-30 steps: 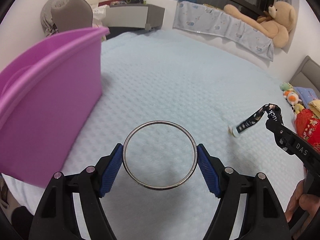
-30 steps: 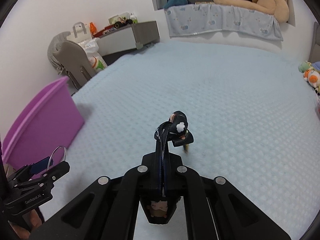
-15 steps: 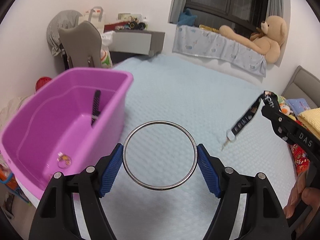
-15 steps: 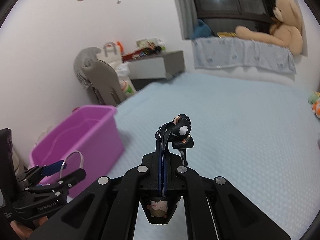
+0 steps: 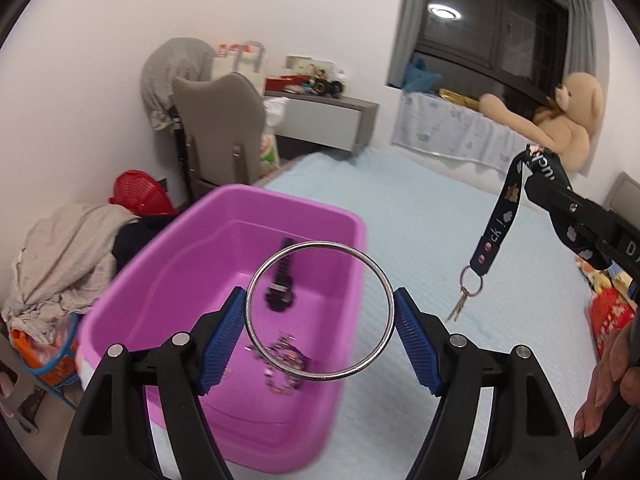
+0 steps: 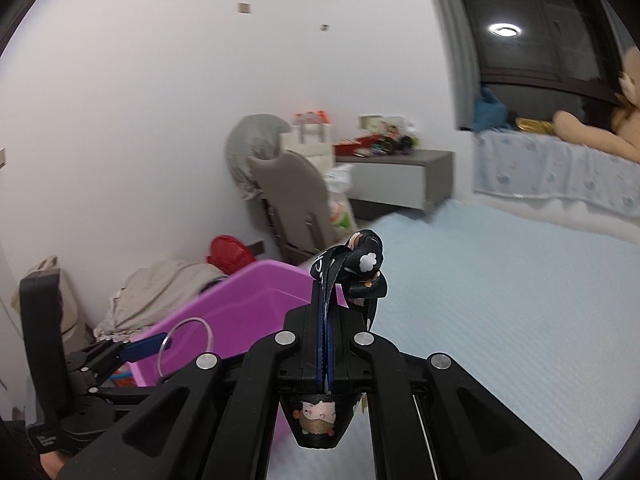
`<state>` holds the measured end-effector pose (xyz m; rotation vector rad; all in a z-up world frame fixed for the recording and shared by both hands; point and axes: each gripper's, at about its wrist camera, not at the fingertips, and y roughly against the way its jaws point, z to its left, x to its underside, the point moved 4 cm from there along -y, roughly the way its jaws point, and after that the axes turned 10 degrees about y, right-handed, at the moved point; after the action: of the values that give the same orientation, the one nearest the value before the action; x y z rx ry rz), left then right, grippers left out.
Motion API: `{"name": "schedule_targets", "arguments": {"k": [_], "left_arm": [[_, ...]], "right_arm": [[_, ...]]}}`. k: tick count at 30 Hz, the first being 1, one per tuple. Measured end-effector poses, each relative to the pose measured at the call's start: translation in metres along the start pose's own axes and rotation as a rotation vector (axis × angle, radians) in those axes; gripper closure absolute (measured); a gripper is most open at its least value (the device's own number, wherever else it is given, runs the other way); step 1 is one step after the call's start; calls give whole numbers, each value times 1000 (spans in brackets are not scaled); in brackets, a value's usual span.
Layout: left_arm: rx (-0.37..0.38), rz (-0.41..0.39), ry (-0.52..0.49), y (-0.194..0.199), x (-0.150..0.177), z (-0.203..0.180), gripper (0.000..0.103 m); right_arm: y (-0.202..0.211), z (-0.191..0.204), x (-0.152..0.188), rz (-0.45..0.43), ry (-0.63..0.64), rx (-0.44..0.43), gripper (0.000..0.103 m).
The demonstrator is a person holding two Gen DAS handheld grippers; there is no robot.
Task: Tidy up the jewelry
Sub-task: 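Carry the lanyard and silver ring with both tools over the pink tub, then open both tools to drop the lanyard and ring into the tub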
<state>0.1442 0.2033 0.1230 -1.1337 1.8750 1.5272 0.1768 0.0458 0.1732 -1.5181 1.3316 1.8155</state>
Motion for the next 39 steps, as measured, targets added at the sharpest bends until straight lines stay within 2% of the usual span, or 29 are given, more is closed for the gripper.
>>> {"name": "schedule_targets", "arguments": {"k": [6, 11, 15, 21, 24, 30, 32, 33, 34, 36, 39], "left_arm": [[-56, -15, 49, 0, -23, 45, 32], [-104, -8, 80, -7, -25, 76, 32], [-136, 15, 104, -20, -22, 97, 32], [-181, 91, 134, -49, -11, 121, 31], [-199, 130, 132, -62, -6, 125, 31], [-228, 219, 133, -87, -1, 132, 31], [-239, 247, 131, -93, 0, 134, 30], [-245, 261, 132, -96, 1, 135, 29], [-256, 262, 134, -96, 1, 136, 28], [-280, 251, 149, -93, -1, 142, 13], [-276, 253, 184, -90, 0, 148, 8]], "right_arm": [[-39, 45, -30, 7, 52, -86, 101], [-75, 73, -31, 60, 65, -148, 101], [-106, 87, -19, 136, 65, -182, 101], [-157, 101, 17, 314, 79, -206, 101], [-180, 109, 37, 402, 91, -202, 101], [-209, 109, 57, 519, 59, -195, 101], [-213, 108, 59, 545, 59, -186, 92], [-214, 107, 59, 557, 62, -179, 69], [-214, 105, 58, 557, 69, -160, 58], [-210, 101, 56, 548, 86, -115, 52], [-202, 96, 56, 531, 68, -122, 48]]}}
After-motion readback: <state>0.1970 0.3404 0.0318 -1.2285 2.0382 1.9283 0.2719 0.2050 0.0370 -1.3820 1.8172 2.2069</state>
